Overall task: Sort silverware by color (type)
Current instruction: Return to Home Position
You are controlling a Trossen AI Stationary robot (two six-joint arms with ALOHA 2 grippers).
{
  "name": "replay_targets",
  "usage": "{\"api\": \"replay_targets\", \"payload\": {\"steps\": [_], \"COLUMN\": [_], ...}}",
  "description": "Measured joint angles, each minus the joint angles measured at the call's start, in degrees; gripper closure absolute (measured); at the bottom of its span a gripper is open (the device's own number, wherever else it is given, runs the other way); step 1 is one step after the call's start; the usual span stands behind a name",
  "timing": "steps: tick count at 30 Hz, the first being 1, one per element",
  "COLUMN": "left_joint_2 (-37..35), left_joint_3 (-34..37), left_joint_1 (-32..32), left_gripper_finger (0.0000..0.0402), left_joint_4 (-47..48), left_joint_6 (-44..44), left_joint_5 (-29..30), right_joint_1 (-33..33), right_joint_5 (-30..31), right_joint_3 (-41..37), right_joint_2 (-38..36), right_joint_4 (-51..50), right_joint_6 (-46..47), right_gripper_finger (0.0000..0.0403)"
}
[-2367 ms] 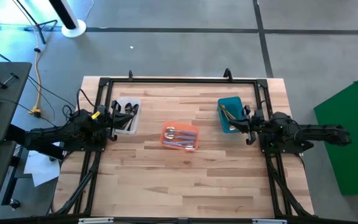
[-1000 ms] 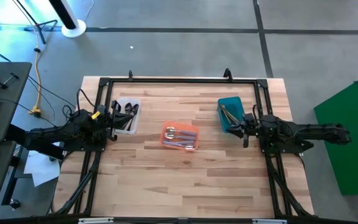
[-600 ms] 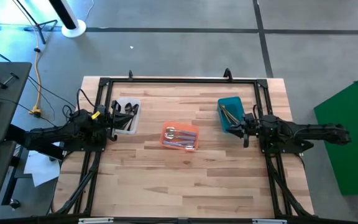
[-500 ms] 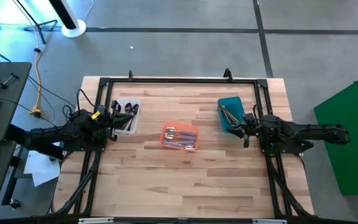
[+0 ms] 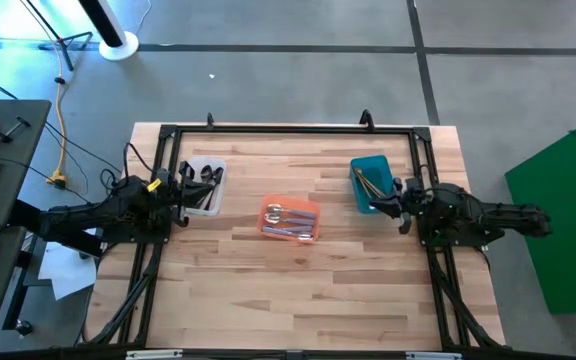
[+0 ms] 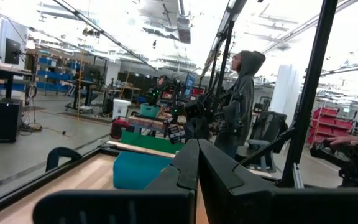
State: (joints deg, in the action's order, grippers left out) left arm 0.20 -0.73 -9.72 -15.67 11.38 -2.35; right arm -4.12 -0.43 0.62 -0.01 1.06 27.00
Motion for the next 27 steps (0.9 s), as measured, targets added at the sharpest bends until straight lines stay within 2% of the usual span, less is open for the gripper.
{"api": "replay_targets", "payload": {"steps": [27], "left_joint_2": [0.3], "left_joint_3": [0.0], "left_joint_1": [0.0], "left_gripper_finger": [0.0401], "left_joint_4": [0.7], "left_joint_6": [0.0], "left_joint_5": [0.0], "right_joint_1": [0.0], "right_joint_5": [0.2], "right_joint_3": [0.0], "right_joint_2": [0.7], "right_joint_4": [-0.4], "right_joint_6": [0.0], "right_gripper_finger": [0.0402]}}
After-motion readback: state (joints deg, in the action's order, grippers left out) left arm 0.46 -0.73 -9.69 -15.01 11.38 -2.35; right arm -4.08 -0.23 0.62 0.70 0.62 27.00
